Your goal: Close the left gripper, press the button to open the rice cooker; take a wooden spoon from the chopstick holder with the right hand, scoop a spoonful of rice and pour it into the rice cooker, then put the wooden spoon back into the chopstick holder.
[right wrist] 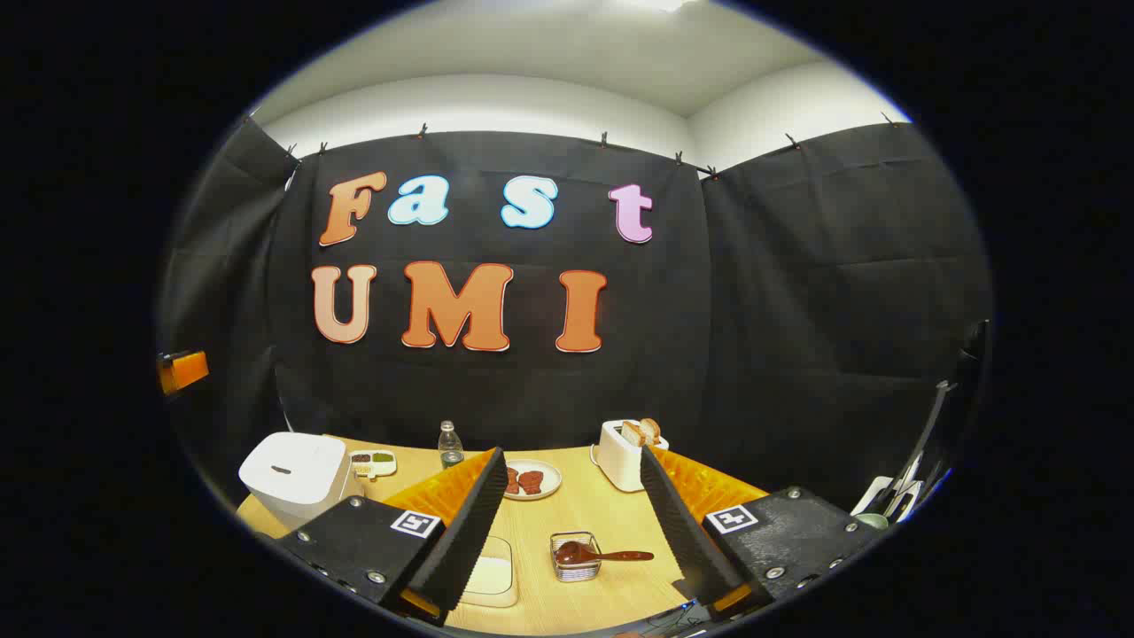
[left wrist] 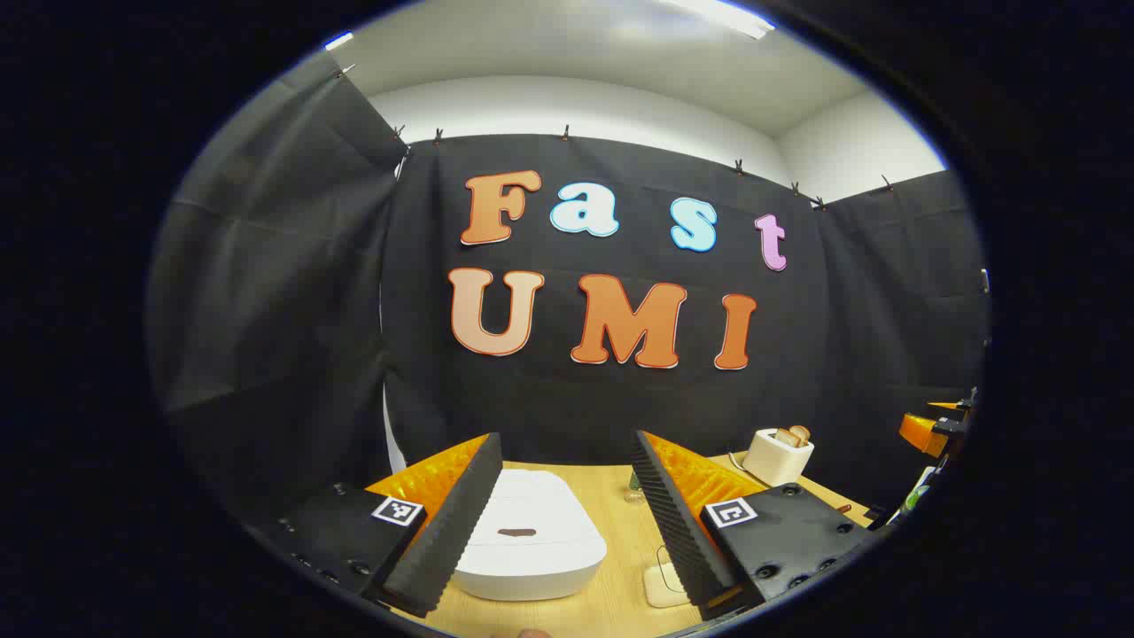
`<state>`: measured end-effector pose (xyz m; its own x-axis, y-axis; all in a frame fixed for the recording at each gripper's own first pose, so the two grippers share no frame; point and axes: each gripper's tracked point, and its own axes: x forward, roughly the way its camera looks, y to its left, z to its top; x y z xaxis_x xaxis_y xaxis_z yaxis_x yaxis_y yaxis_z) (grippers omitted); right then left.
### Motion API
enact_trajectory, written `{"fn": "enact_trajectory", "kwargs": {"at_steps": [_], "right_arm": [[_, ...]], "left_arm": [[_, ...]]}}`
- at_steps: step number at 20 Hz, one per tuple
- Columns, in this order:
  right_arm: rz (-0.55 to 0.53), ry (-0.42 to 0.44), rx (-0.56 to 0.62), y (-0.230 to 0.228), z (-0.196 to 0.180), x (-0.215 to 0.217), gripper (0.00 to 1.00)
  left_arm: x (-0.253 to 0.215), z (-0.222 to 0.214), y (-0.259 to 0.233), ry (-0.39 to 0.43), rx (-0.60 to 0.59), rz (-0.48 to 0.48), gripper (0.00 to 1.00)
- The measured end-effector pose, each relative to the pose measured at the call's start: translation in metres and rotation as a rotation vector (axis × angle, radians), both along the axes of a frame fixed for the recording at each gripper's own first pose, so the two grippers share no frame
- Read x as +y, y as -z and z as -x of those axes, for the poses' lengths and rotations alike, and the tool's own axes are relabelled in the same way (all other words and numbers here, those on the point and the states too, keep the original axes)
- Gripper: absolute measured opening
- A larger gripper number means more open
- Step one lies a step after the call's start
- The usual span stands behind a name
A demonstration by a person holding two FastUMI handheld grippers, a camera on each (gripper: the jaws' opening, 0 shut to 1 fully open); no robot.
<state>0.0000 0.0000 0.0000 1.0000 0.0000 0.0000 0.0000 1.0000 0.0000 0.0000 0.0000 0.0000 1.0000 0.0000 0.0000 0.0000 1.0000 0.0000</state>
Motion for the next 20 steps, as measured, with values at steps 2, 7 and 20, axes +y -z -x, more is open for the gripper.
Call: {"fn": "enact_trajectory", "kwargs": {"at_steps": [2,7,20], "right_arm": [[-0.004,0.005,-0.013,-0.005,-0.004,0.001,0.93],[0.001,-0.004,-0.017,-0.007,-0.018,0.002,0.93],[-0.052,-0.074,-0.027,-0.021,-0.065,-0.023,0.93]], "left_arm": [[0.0,-0.002,-0.004,-0.002,-0.007,-0.01,1.0],[0.002,-0.009,-0.017,-0.02,-0.036,-0.006,1.0],[-0.01,-0.012,-0.026,-0.134,-0.055,0.004,1.0]]}}
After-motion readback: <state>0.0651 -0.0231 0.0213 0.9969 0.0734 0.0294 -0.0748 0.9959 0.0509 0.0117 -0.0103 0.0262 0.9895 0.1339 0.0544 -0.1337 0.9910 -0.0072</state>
